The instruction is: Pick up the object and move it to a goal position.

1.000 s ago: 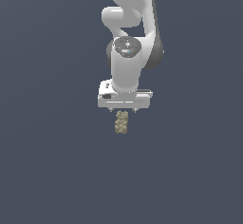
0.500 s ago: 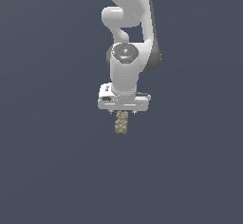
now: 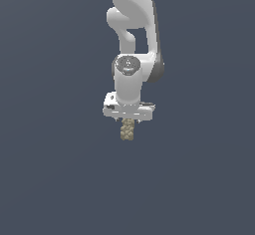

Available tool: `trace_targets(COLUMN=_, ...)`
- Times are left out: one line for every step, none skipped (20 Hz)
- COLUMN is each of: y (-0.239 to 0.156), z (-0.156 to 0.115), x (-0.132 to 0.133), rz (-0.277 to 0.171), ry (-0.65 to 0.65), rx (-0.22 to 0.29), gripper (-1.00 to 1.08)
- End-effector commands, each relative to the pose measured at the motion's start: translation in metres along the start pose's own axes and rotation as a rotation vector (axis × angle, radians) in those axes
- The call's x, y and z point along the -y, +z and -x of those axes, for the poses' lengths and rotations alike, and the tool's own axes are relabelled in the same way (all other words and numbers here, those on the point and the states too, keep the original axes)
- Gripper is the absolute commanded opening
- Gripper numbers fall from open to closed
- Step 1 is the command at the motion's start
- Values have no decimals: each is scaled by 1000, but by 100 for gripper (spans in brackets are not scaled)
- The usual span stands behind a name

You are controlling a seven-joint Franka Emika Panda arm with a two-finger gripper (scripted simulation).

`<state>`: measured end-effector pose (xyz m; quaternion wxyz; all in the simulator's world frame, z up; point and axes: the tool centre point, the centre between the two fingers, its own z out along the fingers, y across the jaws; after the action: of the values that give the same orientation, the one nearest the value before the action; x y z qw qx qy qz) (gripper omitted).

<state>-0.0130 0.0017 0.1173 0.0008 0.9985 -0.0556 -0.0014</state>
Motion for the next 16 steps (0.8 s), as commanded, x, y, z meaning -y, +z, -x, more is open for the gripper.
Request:
trace_targets(y=3, z=1, x=0, rz=-2, ry=7, rx=-3, gripper=100)
trace_targets(y=3, z=1, x=-1, rz=-2, ry=8, rx=-3, gripper=100)
trace_targets(y=2, z=1, x=0, rz=-1, ry=5, rx=-1, gripper=100)
trace_targets(y=3, z=1, x=0, rz=-1, ry=5, rx=-1, gripper=100)
trace_targets(y=4, z=1, x=0, rz=-1, ry=5, rx=-1, gripper=100)
trace_targets(y=5, z=1, x=0, rz=-1, ry=5, rx=-1, gripper=100)
trace_targets(y=8, z=1, x=0, rz=-1, ry=5, rx=-1, gripper=100)
trace_targets(y=11, z=1, x=0, rz=-1, ry=5, rx=-1, gripper=100)
trace_targets(y=15, z=1, x=0, rz=-1, ry=5, rx=-1, gripper=100)
trace_targets(y=19, z=1, x=0, rz=-1, ry=5, rx=-1, gripper=100)
trace_targets(y=24, z=1, x=0, rz=-1, ry=6, rx=-2, gripper=100)
trace_targets(y=30, z=2, x=0, rz=-1, ry=6, rx=-2, gripper=100)
trace_targets(y=35, z=2, x=0, rz=-1, ry=7, rx=-2, gripper=100)
trace_targets(y=40, z=2, x=0, rz=-1, ry=7, rx=-2, gripper=100)
trace_targets(y=43, z=2, x=-1, rz=-2, ry=7, rx=-2, gripper=100)
trace_targets(y=47, z=2, x=0, rz=-2, ry=7, rx=-2, gripper=100)
